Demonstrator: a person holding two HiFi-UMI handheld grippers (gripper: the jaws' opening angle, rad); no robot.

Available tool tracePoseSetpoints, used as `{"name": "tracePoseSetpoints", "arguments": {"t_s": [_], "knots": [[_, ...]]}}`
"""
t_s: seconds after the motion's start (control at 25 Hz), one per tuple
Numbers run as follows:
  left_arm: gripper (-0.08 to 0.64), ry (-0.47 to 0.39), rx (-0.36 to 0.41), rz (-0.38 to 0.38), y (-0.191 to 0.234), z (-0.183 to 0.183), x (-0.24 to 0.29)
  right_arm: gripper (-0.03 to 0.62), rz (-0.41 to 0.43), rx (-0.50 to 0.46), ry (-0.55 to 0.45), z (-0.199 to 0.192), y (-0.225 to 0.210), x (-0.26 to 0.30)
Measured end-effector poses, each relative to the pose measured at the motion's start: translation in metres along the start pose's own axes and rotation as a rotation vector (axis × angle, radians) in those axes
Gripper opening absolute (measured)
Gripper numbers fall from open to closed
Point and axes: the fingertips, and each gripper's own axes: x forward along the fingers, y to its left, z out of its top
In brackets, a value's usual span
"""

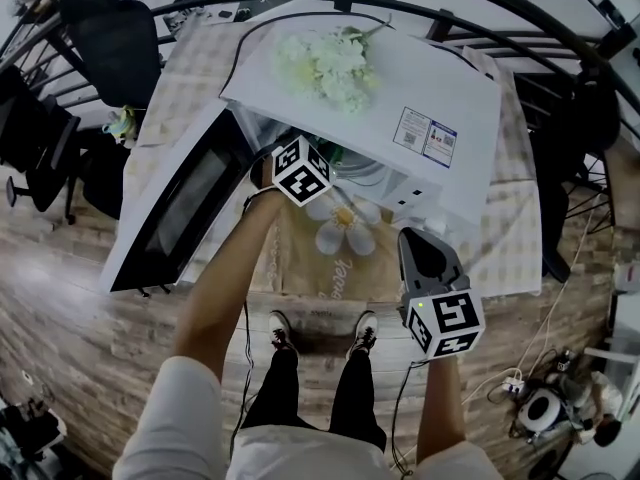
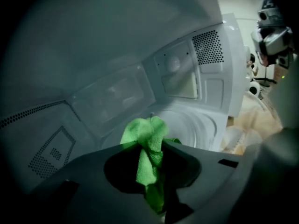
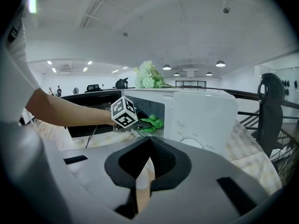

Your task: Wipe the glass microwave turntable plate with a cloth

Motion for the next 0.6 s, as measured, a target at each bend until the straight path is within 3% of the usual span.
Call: {"name": "tracePoseSetpoints", "arguments": {"t_s": [0.24, 0.4, 0.6], "knots": [[0.089, -0.035, 0.004, -0.175, -0.050, 0.020, -0.009, 0.012, 0.009, -0.001, -0.001, 0.002, 0.005, 0.001], [0.087, -0.094, -0.059, -0.298, -0.089, 0.046, -0.008, 0.012, 0.011, 0.002, 0.001, 0.001, 0.007, 0.003], [0.087, -0.112, -0.073, -0.382, -0.099, 0.057, -0.006, 0.012, 0.011, 0.007, 0.003, 0.001, 0.008, 0.006]]}}
